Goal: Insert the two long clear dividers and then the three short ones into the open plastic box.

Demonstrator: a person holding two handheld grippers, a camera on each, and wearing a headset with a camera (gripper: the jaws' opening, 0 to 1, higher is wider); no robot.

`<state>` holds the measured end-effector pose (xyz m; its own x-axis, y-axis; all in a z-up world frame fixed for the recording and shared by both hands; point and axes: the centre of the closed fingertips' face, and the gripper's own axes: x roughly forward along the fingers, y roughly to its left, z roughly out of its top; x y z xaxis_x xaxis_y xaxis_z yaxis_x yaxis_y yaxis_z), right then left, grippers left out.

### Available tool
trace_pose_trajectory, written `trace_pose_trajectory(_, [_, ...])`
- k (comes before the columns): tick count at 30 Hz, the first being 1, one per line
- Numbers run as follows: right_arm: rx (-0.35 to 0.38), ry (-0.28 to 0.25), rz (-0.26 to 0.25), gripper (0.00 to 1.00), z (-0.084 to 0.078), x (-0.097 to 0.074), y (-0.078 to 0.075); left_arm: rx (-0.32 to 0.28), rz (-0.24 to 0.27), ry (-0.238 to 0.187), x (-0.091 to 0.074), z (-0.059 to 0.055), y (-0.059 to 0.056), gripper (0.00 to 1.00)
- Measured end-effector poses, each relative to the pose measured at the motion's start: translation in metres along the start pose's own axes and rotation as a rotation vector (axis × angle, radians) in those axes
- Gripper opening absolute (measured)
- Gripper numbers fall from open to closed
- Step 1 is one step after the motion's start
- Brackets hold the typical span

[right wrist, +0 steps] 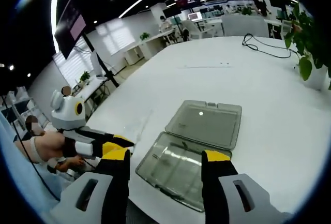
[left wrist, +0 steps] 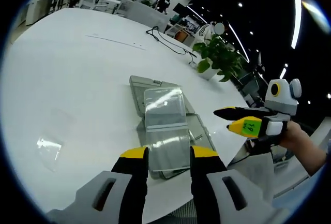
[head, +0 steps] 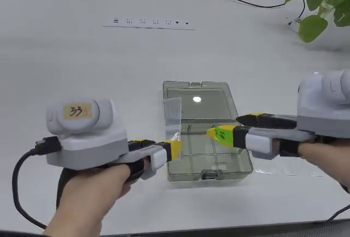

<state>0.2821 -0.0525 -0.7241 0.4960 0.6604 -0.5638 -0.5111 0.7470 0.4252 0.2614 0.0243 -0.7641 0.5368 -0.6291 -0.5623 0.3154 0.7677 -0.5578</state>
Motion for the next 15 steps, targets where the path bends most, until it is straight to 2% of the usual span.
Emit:
trace_pose_trajectory(4, [0.084,-0.019,0.027,0.39,0.008,0.010,0.004,-0.001,-0.014,-0.001,0.003,-0.004,-0.011,0.30])
trace_pose_trajectory(6, [0.100,-0.017,0.041,0.32,0.010,0.016,0.007,0.003,-0.020,0.002,0.005,-0.006,-0.014,0.30])
trace_pose_trajectory(8, [0.109,-0.014,0.045,0.31,0.011,0.020,0.008,-0.002,-0.027,0.000,0.007,-0.006,-0.017,0.30])
trace_pose_trajectory(12, [0.185,0.028,0.065,0.23,0.002,0.028,0.012,0.024,-0.024,0.001,0.010,-0.007,-0.021,0.30])
trace_pose_trajectory(15, [0.235,0.040,0.070,0.18,-0.001,0.030,0.012,0.012,-0.032,-0.003,0.011,-0.006,-0.023,0.30])
